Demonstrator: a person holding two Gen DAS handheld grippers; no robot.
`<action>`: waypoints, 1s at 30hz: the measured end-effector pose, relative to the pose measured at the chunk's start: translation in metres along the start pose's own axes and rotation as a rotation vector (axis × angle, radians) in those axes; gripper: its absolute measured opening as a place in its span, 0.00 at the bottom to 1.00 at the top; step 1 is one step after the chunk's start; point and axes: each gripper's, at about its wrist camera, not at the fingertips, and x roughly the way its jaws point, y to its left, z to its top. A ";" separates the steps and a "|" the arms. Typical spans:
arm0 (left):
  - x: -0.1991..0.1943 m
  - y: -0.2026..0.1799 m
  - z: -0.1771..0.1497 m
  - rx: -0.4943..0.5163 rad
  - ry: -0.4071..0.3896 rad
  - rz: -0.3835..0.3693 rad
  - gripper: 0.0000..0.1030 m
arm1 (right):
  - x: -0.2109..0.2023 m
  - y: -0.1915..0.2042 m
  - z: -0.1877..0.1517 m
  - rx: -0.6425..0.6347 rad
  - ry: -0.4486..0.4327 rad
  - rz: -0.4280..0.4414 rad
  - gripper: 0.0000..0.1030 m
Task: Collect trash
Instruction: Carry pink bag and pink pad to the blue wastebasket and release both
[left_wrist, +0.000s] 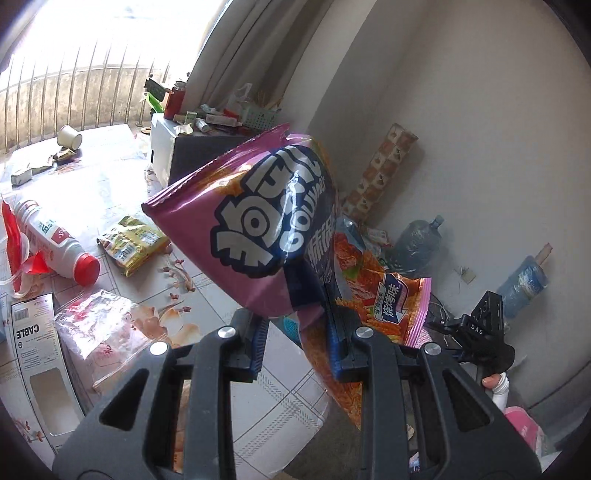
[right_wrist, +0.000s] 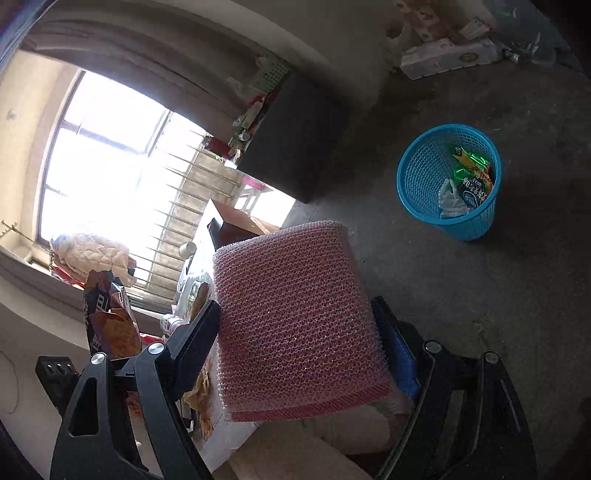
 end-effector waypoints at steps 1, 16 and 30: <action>0.014 -0.009 0.005 0.020 0.018 -0.003 0.24 | -0.003 -0.011 0.003 0.034 -0.013 0.001 0.77; 0.285 -0.121 0.034 0.207 0.372 0.113 0.24 | 0.001 -0.143 0.029 0.353 -0.112 -0.027 0.77; 0.501 -0.144 0.004 0.085 0.589 0.194 0.53 | 0.022 -0.178 0.056 0.465 -0.166 -0.060 0.78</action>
